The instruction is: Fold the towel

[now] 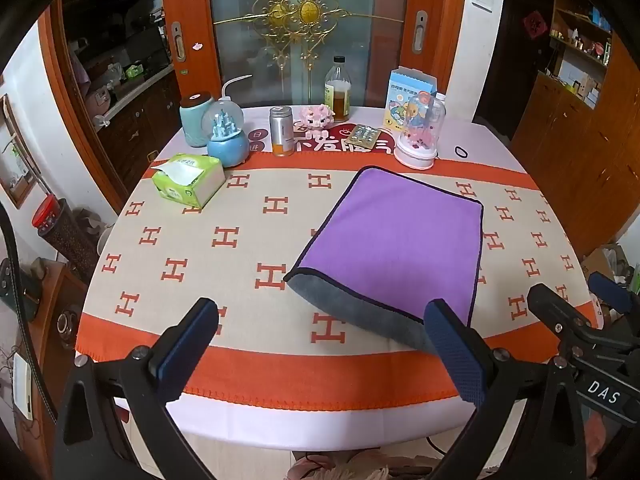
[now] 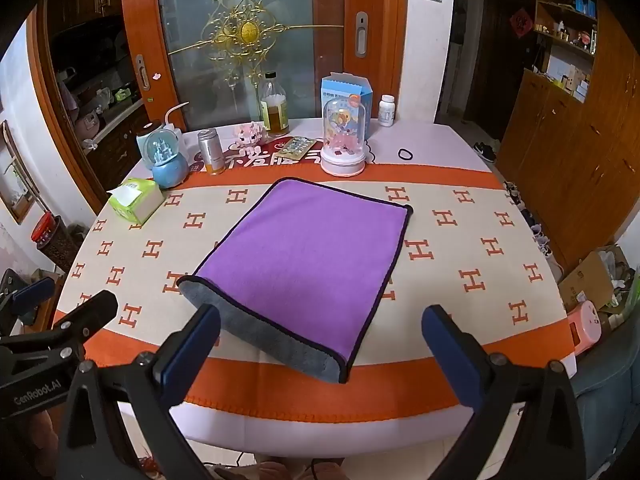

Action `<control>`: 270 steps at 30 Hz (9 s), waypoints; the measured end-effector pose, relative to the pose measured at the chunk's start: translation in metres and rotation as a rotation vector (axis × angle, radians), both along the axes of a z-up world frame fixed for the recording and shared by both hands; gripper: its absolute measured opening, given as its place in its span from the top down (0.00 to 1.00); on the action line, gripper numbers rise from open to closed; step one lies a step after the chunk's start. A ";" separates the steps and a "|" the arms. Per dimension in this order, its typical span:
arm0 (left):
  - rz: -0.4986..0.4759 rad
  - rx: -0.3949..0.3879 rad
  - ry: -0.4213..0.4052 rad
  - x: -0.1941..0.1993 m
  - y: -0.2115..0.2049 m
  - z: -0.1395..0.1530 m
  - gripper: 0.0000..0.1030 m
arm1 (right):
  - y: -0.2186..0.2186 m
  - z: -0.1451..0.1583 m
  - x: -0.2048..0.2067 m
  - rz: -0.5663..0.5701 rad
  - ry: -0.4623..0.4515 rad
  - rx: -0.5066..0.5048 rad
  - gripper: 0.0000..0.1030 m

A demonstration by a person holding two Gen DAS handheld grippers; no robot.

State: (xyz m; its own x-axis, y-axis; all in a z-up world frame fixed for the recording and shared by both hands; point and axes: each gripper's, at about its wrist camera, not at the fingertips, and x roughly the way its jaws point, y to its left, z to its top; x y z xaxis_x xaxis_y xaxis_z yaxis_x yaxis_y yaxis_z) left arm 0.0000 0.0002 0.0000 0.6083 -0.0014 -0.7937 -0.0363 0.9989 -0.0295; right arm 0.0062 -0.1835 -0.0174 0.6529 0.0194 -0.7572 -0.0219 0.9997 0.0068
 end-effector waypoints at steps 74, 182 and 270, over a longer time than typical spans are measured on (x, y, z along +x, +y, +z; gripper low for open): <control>-0.047 0.002 0.001 -0.006 0.001 -0.004 0.01 | 0.001 -0.002 -0.003 -0.015 0.019 0.000 0.02; -0.839 -0.019 0.470 0.192 0.025 -0.205 0.70 | -0.041 -0.196 0.060 0.260 0.383 0.139 0.91; -0.345 -0.026 0.015 0.285 -0.049 -0.085 0.02 | -0.106 -0.100 0.225 -0.139 0.132 0.060 0.63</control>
State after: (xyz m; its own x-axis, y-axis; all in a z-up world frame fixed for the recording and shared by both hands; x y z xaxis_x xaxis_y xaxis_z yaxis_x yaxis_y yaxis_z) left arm 0.2853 -0.0493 -0.0845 0.5567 -0.2256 -0.7995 0.3031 0.9512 -0.0573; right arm 0.2313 -0.2890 -0.1171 0.5475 -0.0158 -0.8366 0.1212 0.9908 0.0605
